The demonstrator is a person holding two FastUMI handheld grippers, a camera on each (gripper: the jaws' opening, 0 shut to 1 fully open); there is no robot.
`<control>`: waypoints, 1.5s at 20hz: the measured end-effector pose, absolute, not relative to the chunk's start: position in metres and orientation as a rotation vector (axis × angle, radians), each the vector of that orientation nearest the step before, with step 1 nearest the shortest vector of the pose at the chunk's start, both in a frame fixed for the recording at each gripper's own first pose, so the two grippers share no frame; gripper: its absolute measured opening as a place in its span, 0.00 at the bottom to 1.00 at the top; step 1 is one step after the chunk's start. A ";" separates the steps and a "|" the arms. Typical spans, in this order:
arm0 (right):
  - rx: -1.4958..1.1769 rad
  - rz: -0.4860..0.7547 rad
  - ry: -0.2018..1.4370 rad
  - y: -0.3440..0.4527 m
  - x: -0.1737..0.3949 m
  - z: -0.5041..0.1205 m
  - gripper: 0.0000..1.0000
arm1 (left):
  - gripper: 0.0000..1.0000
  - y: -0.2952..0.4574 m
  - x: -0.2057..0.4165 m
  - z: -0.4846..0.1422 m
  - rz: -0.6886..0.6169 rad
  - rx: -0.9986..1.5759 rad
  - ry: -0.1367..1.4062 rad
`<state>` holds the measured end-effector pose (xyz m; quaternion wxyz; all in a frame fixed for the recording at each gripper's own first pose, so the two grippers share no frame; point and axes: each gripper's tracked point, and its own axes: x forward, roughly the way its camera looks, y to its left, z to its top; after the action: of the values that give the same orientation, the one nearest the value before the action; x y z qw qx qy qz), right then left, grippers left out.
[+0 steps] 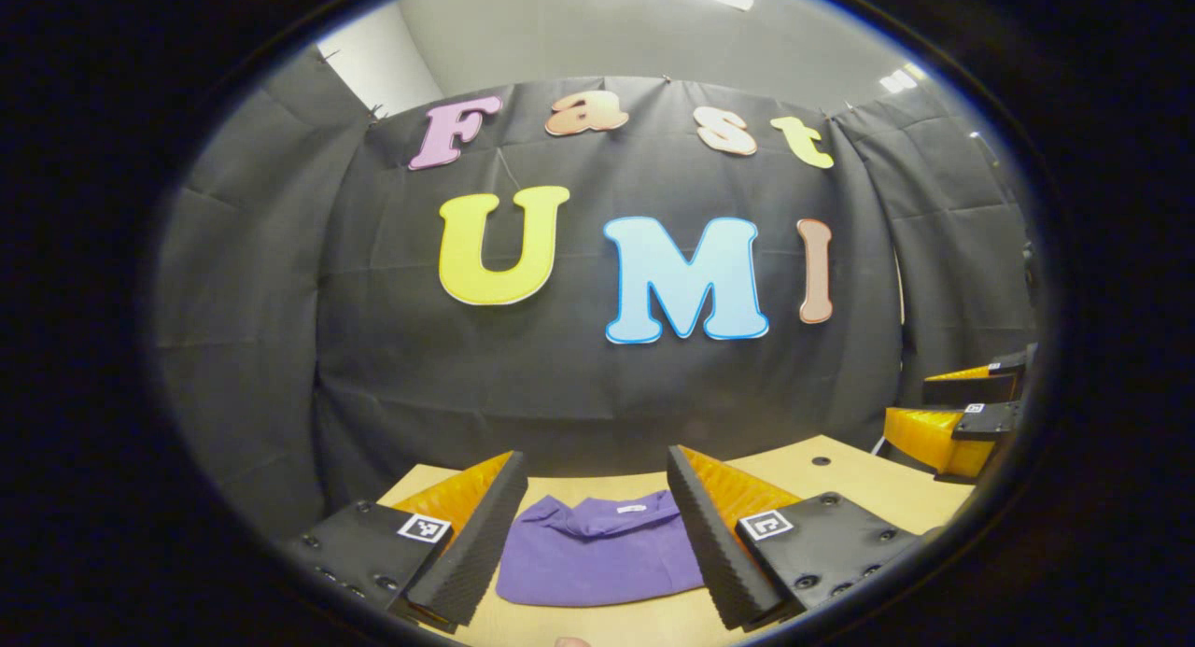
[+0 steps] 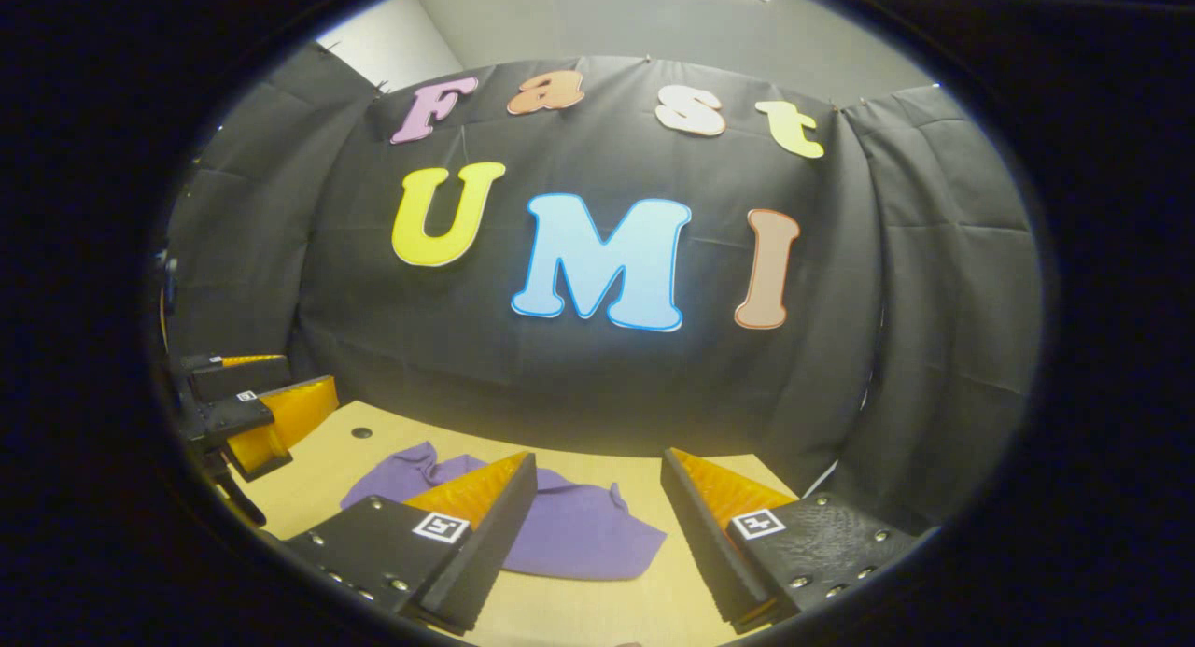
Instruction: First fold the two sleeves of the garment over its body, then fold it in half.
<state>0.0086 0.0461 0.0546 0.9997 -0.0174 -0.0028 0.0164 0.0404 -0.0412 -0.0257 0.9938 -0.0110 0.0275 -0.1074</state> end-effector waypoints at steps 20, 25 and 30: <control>-0.013 0.057 -0.040 0.043 -0.001 0.053 0.87 | 0.94 -0.033 0.018 -0.033 -0.157 -0.023 0.084; 0.021 0.062 -0.057 0.050 0.003 0.057 0.86 | 0.94 -0.029 0.017 -0.037 -0.155 -0.025 0.091; 0.033 0.071 -0.057 0.054 0.009 0.057 0.87 | 0.94 -0.025 0.014 -0.034 -0.151 -0.035 0.084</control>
<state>0.0088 0.0536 0.0566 0.9988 0.0163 -0.0285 0.0356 0.0137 -0.0248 -0.0342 0.9961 -0.0176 0.0419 -0.0757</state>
